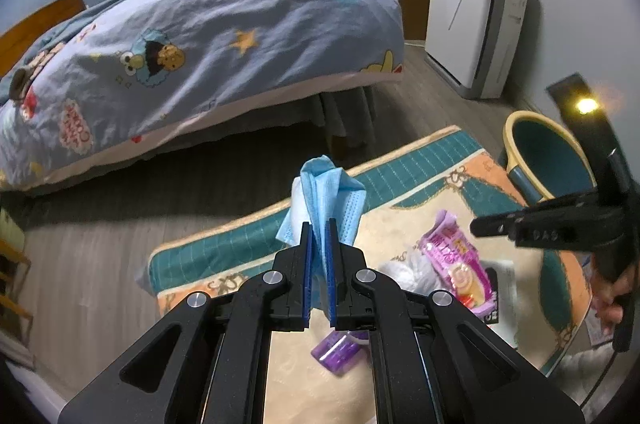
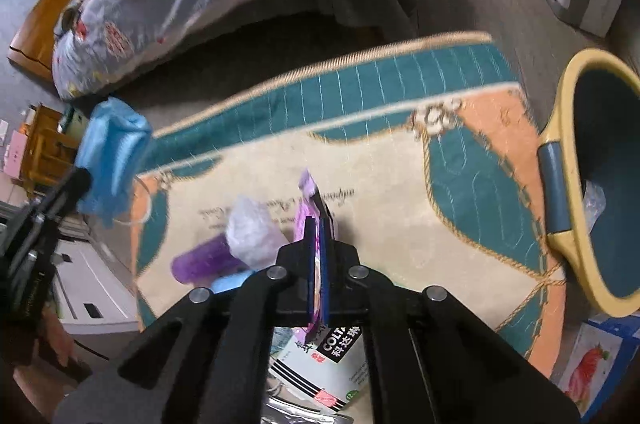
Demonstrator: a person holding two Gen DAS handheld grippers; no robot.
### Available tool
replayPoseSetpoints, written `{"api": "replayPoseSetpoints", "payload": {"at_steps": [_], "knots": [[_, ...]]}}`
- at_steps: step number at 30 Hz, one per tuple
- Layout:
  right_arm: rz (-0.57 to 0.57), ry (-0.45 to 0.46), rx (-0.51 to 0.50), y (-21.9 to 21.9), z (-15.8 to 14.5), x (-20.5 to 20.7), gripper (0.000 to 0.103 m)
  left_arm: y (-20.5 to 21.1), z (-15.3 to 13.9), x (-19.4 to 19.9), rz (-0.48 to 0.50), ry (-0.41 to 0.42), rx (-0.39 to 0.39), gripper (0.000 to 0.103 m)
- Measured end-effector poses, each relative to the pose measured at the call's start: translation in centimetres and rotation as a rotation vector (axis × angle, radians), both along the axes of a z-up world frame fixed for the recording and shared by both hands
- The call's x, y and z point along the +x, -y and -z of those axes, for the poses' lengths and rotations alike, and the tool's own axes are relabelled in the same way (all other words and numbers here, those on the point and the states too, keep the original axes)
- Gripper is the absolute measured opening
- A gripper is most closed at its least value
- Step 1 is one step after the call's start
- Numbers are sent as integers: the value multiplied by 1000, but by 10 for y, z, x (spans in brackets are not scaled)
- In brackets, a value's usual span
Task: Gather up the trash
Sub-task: 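Carry the mask and pink wrapper over the trash bin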
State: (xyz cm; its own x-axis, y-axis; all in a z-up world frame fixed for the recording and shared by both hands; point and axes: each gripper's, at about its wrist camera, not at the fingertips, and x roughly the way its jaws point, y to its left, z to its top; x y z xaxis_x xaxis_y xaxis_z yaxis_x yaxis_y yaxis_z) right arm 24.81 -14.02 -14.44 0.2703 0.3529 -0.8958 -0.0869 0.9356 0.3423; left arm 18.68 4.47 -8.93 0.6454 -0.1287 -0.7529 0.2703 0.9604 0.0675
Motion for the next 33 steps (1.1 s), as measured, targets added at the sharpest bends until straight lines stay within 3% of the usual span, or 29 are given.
{"api": "replayPoseSetpoints", "payload": {"at_steps": [5, 9, 10, 12, 13, 14, 16, 20, 21, 22, 25, 33], "knots": [[8, 49, 31, 7, -17, -1, 0, 6, -5, -2, 13, 17, 1, 7], [-8, -34, -15, -1, 7, -1, 3, 7, -4, -2, 10, 10, 0, 7], [-15, -45, -32, -3, 12, -2, 6, 8, -4, -3, 13, 8, 1, 7], [-28, -61, -54, -9, 19, -3, 24, 11, -3, -4, 22, 8, 11, 7], [-31, -60, -56, -12, 21, -3, 39, 11, -2, -4, 24, 8, 13, 7], [-31, -57, -62, -14, 22, -4, 45, 11, -2, -4, 26, 7, 12, 7], [-39, -68, -85, -20, 29, -4, 48, 11, -1, -4, 29, 4, 11, 7], [-50, -111, -105, -26, 44, -6, 46, 9, 2, -3, 32, -1, 14, 7], [-57, -105, -107, -26, 43, -6, 41, 9, 2, -3, 32, -3, 14, 7], [-66, -99, -103, -27, 41, -6, 24, 8, 2, -3, 32, -3, 15, 7], [-59, -89, -72, -25, 35, -5, 17, 7, 1, -2, 30, -3, 10, 7], [-15, 38, -19, 0, -20, 1, 14, 13, -6, -4, 35, 17, 2, 7]]}}
